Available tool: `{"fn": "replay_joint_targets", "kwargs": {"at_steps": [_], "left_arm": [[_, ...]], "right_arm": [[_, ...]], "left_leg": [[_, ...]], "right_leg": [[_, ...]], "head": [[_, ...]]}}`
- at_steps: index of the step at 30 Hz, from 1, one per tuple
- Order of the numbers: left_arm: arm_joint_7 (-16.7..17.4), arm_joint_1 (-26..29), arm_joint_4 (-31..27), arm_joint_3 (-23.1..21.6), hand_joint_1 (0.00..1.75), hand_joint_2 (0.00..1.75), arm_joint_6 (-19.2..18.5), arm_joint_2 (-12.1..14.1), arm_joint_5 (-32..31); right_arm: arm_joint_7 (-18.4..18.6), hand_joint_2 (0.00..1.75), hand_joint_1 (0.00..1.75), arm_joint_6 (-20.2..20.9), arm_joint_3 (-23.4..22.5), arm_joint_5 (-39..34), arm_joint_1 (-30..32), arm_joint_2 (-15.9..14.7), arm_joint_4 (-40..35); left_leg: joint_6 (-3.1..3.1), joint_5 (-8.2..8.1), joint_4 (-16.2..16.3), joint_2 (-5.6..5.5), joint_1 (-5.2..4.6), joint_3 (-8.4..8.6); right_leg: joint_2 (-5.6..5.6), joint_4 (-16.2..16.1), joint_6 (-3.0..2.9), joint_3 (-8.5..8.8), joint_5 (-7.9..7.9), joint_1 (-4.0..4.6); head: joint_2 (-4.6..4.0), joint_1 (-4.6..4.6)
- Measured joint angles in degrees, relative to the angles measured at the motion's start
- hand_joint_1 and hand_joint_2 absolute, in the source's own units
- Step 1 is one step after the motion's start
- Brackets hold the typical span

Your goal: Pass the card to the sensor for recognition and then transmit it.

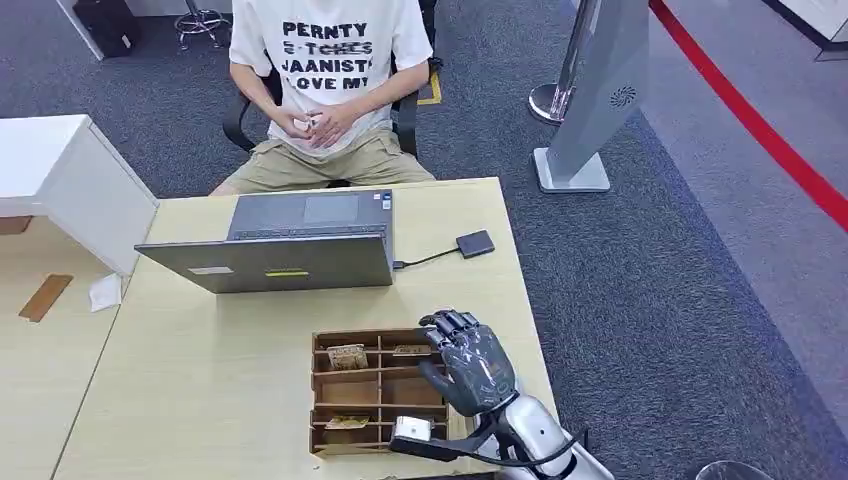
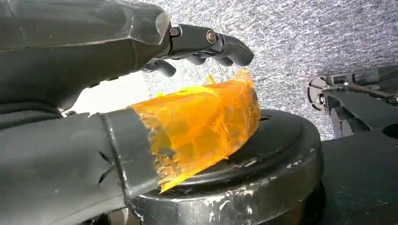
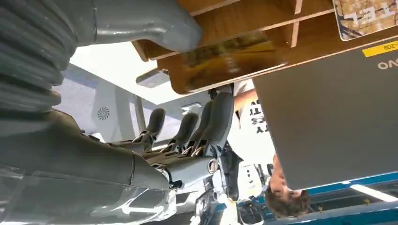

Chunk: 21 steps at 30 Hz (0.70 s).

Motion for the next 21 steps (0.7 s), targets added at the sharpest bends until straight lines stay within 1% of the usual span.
{"fn": "replay_joint_targets", "kwargs": {"at_steps": [6, 10, 11, 12, 15, 20, 21], "left_arm": [[0.0, 0.0, 0.0, 0.0, 0.00, 0.00, 0.0, 0.0, 0.0], [0.0, 0.0, 0.0, 0.0, 0.00, 0.00, 0.0, 0.0, 0.0], [0.0, 0.0, 0.0, 0.0, 0.00, 0.00, 0.0, 0.0, 0.0], [0.0, 0.0, 0.2, 0.0, 0.00, 0.00, 0.0, 0.0, 0.0], [0.0, 0.0, 0.3, 0.0, 0.00, 0.00, 0.0, 0.0, 0.0], [0.0, 0.0, 0.4, 0.0, 0.00, 0.00, 0.0, 0.0, 0.1], [0.0, 0.0, 0.4, 0.0, 0.00, 0.00, 0.0, 0.0, 0.1]], "right_arm": [[0.1, 1.75, 0.73, 0.0, 0.4, -0.2, -0.2, 0.0, 0.0], [0.3, 1.75, 0.86, -0.1, 0.4, -0.5, -0.3, 0.0, 0.0], [0.4, 1.75, 0.84, -0.1, 0.4, -0.5, -0.3, 0.0, 0.0], [0.4, 1.75, 0.77, -0.1, 0.4, -0.7, -0.3, 0.0, 0.0], [0.5, 1.75, 0.84, -0.1, 0.4, -0.9, -0.3, 0.0, -0.2], [0.3, 1.75, 0.91, 0.2, 0.4, -1.8, -0.3, 0.0, -0.6], [0.1, 1.75, 0.96, 0.3, 0.5, -2.1, -0.3, 0.0, -0.7]], "left_leg": [[0.00, 0.00, 0.0, 0.00, 0.00, 0.00], [0.00, 0.00, 0.0, 0.00, 0.00, 0.01], [0.00, 0.00, 0.0, 0.00, 0.00, 0.01], [0.00, 0.00, 0.0, 0.00, -0.01, 0.01], [0.00, 0.00, 0.0, 0.00, 0.00, 0.01], [0.00, 0.00, 0.0, 0.01, 0.00, 0.01], [0.00, 0.00, 0.0, 0.00, 0.00, 0.01]], "right_leg": [[0.00, 0.0, 0.00, 0.00, 0.00, 0.00], [0.00, 0.0, 0.00, 0.01, 0.00, 0.00], [0.00, 0.0, 0.00, 0.00, 0.00, 0.00], [0.00, 0.0, 0.00, 0.00, 0.00, 0.00], [0.00, 0.0, 0.00, 0.00, 0.00, 0.00], [0.00, 0.0, 0.00, 0.00, 0.00, 0.00], [0.00, 0.0, 0.00, 0.00, 0.00, 0.00]], "head": [[0.00, 0.00], [0.00, 0.00], [0.00, 0.00], [0.00, 0.00], [0.00, 0.00], [0.00, 0.00], [0.00, 0.00]]}}
